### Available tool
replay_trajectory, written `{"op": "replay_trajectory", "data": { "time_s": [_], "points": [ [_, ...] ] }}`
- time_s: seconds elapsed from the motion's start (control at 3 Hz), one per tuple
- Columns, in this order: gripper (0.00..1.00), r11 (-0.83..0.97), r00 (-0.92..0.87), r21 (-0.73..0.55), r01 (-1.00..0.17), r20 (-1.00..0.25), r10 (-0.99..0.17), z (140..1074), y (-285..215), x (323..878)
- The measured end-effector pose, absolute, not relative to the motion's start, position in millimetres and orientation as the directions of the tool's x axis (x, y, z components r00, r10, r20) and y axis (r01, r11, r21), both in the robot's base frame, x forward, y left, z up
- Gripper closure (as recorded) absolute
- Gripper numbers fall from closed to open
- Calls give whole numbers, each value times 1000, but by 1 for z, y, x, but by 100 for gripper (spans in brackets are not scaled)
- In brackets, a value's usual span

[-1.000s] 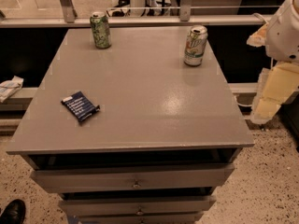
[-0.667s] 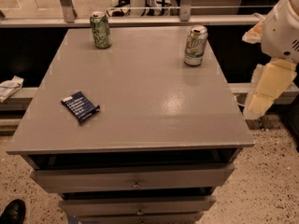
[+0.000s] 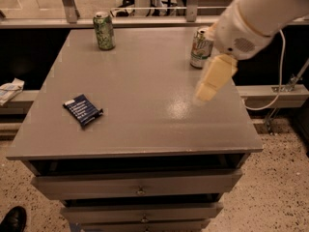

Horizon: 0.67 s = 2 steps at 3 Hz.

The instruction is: Move green can near 7up can

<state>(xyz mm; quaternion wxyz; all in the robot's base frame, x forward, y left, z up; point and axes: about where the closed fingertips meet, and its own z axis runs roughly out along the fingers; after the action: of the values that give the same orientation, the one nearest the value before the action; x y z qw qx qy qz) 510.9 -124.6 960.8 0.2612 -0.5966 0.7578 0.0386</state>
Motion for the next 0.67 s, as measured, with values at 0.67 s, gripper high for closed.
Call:
{"op": "replay_trajectory", "data": {
  "time_s": [0.67],
  "points": [
    [0, 321, -112, -267, -909, -584, -804, 960, -60, 567]
  ]
}}
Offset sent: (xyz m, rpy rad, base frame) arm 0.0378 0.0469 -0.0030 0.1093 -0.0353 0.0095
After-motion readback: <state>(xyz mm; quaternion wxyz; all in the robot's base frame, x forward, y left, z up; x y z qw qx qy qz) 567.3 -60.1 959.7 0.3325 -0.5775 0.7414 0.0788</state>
